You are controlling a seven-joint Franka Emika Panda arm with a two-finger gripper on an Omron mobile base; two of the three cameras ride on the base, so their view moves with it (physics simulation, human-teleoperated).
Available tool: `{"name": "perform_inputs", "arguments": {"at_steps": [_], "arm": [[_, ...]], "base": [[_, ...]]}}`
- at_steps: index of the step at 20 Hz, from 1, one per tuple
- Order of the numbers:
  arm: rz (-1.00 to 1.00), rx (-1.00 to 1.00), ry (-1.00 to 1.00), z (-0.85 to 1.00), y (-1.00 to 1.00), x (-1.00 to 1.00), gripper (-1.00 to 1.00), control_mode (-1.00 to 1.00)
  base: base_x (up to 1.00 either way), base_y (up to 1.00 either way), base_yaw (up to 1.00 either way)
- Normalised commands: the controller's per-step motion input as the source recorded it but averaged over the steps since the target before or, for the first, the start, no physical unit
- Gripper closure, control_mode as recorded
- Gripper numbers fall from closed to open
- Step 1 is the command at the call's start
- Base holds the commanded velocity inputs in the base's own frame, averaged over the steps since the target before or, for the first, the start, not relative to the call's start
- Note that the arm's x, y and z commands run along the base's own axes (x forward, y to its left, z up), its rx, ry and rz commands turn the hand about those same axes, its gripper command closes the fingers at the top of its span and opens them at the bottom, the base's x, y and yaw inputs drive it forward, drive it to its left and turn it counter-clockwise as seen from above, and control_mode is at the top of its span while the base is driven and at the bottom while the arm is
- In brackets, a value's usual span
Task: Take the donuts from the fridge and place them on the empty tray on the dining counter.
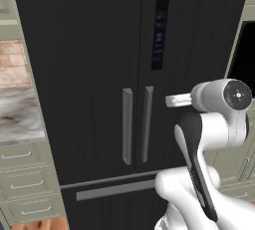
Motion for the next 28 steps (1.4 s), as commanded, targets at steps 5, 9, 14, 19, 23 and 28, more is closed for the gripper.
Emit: {"name": "perform_inputs", "arguments": {"at_steps": [5, 9, 14, 19, 23, 28], "arm": [[0.0, 0.0, 0.0, 0.0, 0.0, 0.0, -1.0, 1.0], [0.0, 0.0, 0.0, 0.0, 0.0, 0.0, -1.0, 1.0], [0.0, 0.0, 0.0, 0.0, 0.0, 0.0, -1.0, 1.0], [0.0, 0.0, 0.0, 0.0, 0.0, 0.0, -1.0, 1.0], [0.0, 0.0, 0.0, 0.0, 0.0, 0.0, -1.0, 1.0], [0.0, 0.0, 0.0, 0.0, 0.0, 0.0, -1.0, 1.0]], "base": [[-0.31, -0.02, 0.0], [-0.77, 0.03, 0.0], [-0.4, 0.26, 0.0], [-0.01, 0.4, 0.0], [0.0, 0.51, 0.0], [0.0, 0.48, 0.0]]}}
